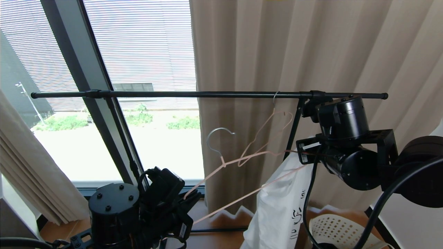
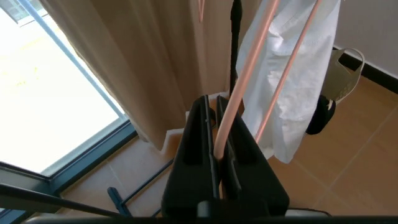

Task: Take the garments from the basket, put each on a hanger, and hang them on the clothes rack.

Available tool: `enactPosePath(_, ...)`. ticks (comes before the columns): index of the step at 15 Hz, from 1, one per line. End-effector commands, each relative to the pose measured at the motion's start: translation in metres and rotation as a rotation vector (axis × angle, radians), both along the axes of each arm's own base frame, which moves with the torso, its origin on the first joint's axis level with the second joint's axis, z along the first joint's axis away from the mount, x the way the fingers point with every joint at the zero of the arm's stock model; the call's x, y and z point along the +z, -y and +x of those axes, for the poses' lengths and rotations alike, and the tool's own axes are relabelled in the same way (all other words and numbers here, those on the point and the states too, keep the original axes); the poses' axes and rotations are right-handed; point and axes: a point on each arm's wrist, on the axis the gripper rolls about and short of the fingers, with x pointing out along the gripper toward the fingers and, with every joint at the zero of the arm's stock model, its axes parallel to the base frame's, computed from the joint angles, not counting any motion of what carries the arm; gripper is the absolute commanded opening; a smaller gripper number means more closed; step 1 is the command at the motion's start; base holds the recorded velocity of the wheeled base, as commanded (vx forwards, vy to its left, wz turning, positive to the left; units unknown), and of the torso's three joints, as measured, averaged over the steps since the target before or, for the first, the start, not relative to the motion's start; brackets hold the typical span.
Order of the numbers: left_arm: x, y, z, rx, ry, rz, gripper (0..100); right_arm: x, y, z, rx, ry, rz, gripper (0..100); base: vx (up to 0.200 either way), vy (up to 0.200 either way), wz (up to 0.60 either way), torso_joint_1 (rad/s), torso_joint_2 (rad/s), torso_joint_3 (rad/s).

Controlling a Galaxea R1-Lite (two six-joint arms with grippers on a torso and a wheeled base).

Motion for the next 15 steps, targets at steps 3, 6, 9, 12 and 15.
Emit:
enactPosePath(3, 0.0005, -0.0015, 0.0018, 0.009, 0.003, -0.003, 0, -0.0009, -0.0010, 0.0005, 0.003, -0.002, -0.001, 0, 0.000, 0.000, 0.00, 0.000, 0.00, 0.000)
enactPosePath(6, 0.0015, -0.0031, 0.0021, 0.013, 0.013, -0.012, 0, -0.0020, -0.0020, 0.0027, 0.001, -0.004, -0.001, 0, 0.000, 0.000, 0.00, 0.000, 0.00, 0.000)
enactPosePath(9, 0.0009, -0.0044, 0.0029, 0.018, 0.011, -0.010, 0, 0.0007, -0.0009, 0.0047, -0.008, 0.021, 0.011, 0, 0.000, 0.000, 0.00, 0.000, 0.00, 0.000)
enactPosePath(12, 0.0011, -0.0043, 0.0032, 0.018, 0.012, -0.011, 0, 0.0012, 0.0000, 0.0049, -0.011, 0.022, 0.011, 0, 0.000, 0.000, 0.00, 0.000, 0.00, 0.000)
enactPosePath(15, 0.0014, -0.0048, 0.0031, 0.020, 0.013, -0.012, 0, 0.0027, 0.0043, 0.0072, -0.026, 0.027, 0.015, 0, 0.000, 0.000, 0.00, 0.000, 0.00, 0.000)
